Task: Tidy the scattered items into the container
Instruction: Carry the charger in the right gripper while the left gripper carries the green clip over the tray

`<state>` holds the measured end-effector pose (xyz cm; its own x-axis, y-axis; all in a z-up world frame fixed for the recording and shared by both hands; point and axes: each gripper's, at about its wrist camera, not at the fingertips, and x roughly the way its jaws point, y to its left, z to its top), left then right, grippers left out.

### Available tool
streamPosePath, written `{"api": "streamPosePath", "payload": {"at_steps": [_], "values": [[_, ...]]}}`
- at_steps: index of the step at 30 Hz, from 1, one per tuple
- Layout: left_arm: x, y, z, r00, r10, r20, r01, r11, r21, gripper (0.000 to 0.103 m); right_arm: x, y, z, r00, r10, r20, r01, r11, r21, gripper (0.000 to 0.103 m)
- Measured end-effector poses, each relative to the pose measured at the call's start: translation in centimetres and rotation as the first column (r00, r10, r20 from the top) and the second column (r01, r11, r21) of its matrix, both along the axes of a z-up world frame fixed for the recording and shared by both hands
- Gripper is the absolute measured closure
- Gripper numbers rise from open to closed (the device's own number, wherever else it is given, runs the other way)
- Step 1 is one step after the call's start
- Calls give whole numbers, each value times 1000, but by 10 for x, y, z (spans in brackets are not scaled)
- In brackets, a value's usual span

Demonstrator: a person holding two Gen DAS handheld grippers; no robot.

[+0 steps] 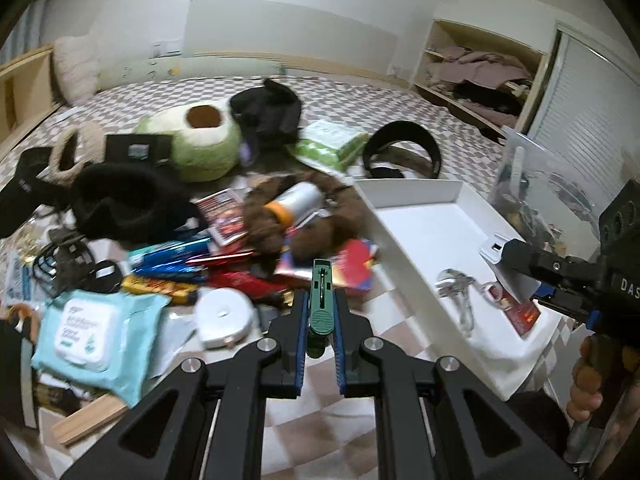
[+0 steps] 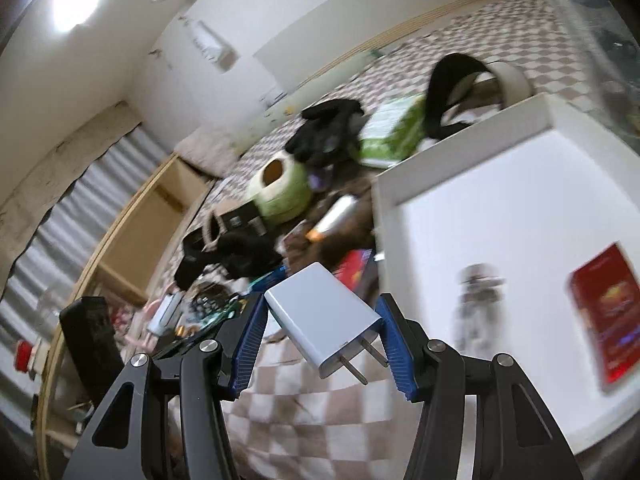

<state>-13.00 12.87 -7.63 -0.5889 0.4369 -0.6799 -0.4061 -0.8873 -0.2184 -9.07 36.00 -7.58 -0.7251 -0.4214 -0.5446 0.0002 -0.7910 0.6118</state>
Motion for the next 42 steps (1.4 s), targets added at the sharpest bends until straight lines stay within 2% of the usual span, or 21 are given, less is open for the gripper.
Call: {"api": "streamPosePath", "payload": {"at_steps": [9, 17, 29, 42], "values": [[-6, 54, 16, 996, -86, -19, 86, 996, 6, 91, 8, 48, 10, 997, -81, -12, 82, 996, 29, 46], [-14, 102, 24, 986, -162, -31, 161, 987, -14, 91, 8, 75, 13, 994, -108, -9, 108, 992, 60, 46], [-42, 159, 11, 978, -207, 24, 208, 977, -47, 91, 4, 87, -17, 993, -90, 80, 81, 991, 105, 46], [-66, 191, -10, 973, -220, 67, 227, 968, -109, 91, 4, 81, -39, 988, -28, 153, 3, 988, 157, 46]]}}
